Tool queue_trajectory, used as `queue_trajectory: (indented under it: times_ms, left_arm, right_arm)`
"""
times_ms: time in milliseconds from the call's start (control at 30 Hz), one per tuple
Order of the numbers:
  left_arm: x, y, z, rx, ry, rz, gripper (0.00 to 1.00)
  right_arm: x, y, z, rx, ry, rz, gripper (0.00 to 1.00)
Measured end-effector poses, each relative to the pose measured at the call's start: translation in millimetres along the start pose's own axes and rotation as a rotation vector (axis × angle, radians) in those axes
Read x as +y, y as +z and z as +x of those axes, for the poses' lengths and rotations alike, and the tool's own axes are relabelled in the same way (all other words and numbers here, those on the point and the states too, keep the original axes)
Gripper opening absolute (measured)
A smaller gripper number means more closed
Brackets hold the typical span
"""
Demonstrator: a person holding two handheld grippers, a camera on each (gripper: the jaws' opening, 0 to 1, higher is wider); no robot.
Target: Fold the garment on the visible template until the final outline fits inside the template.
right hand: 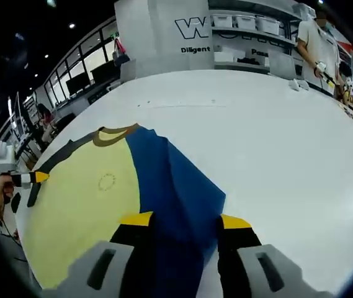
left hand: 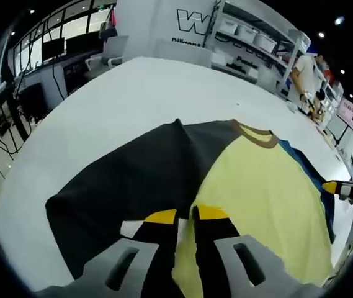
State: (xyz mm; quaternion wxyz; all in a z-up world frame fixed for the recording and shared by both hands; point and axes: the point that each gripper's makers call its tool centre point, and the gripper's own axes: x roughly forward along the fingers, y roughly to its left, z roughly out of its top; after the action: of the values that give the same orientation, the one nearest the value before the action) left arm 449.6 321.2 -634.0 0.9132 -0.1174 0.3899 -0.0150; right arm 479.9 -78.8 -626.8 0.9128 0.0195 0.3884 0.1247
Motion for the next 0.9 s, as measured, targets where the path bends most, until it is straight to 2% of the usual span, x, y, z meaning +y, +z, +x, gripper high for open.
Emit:
queue_trajectory:
  times_ms: [133,200,500,533,567,600,767,900]
  left_arm:
    - [-3.4,4.2,0,-0.016,0.017,0.027,0.05]
    - [-8.0,3.2,1,-0.011,-0.010,0.024,0.05]
    - [-3.3,4.3,-1,-0.022,0.017,0.034,0.05]
    - [0.2,5.2,-2,-0.027,0.038,0.033,0.05]
    - [16.4,9.4,-2,-0.036,0.086,0.076,0.05]
    - [18.9,9.2,-1,-0.026,0.067,0.040,0.05]
    - [19.0,12.0,-3,-0.039,0.075,0.062,0.05]
    - [26.4,9.8,1,-0.029,0.079,0.046,0.05]
  right_arm:
    - [-1,-2.8,4,0.009,0.000,-0.002,0.14]
    - [-3,-3.2,4,0.011,-0.013,-0.011,0.00]
    - [-15,1.0,6,-0.009,-0.051,-0.032,0.00]
    - [-16,1.4,7,-0.007,-0.053,-0.035,0.00]
    - [-17,3.4,8,-0.010,-0.054,-0.030,0.00]
    - [-17,5.3,9,-0.011,-0.056,-0.041,0.00]
    - [-21,12.6,8,-0.030,-0.082,-0.049,0.00]
    - [-22,15.6,6,-0.029,-0.088,-0.040,0.00]
